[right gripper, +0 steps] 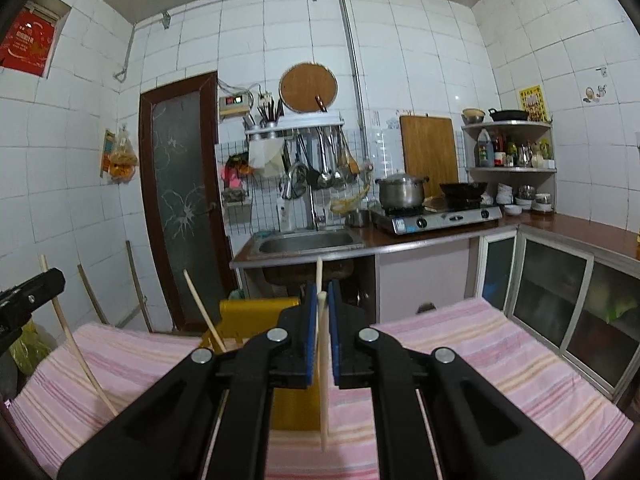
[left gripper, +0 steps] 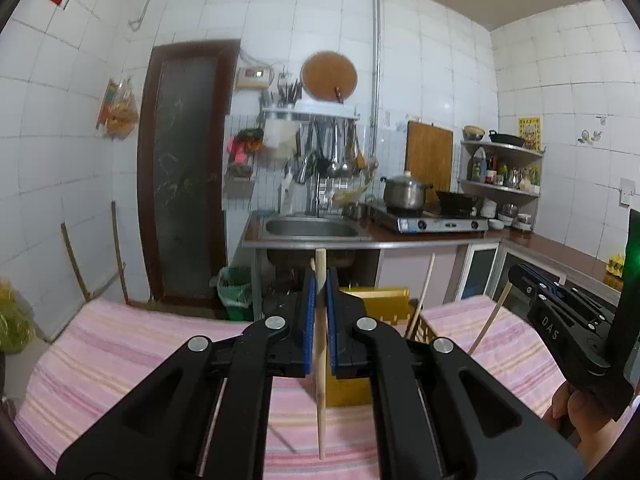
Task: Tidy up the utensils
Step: 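Carry both held chopsticks over the yellow holder and lower them into it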
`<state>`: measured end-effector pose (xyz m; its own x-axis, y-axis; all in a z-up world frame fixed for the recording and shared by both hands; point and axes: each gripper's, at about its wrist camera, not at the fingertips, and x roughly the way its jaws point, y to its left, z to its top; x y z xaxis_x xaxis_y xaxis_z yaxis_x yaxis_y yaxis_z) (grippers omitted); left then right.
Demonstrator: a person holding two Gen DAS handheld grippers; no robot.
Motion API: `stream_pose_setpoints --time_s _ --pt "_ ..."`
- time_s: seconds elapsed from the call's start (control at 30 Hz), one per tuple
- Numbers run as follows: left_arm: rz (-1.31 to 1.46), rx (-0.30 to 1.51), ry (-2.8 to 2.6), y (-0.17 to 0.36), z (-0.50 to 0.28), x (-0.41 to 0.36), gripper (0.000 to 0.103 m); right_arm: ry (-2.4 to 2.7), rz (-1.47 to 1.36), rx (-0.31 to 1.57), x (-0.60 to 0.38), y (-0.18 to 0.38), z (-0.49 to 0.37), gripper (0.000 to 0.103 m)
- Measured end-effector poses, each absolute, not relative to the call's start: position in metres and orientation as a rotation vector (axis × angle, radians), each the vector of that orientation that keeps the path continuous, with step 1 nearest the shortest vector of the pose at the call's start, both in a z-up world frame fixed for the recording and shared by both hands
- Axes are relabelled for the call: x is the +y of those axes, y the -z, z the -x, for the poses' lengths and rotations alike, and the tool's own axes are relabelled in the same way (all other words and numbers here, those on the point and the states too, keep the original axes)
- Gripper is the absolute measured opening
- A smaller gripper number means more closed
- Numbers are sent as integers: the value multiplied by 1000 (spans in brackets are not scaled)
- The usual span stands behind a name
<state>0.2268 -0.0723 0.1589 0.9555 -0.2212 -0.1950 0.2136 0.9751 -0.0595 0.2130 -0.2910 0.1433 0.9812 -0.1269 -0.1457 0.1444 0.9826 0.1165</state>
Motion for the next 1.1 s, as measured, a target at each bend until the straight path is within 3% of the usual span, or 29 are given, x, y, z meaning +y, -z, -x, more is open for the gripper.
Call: stream_pose_setpoints --time_s 0.33,0.5,0.97,1.0,1.03,1.07,1.1 --pt "91 96 250 -226 -274 -91 4 115 -97 8 -287 -218 -236 6" --pt "98 73 245 -233 -306 -103 4 119 -80 -36 -280 -237 -256 6" --pt "77 288 204 -115 -399 -115 4 105 -140 167 -302 -145 -335 6" --pt "87 304 199 -111 -399 -112 6 99 -153 186 -306 -141 -338 6" --pt "93 313 195 -109 -399 -109 18 95 -163 201 -309 -139 -339 7" --pt "103 327 195 -109 -398 -106 39 96 -165 211 -310 -138 -339 7" --pt "110 328 196 -110 -393 -103 49 100 -167 224 -312 -139 -338 7"
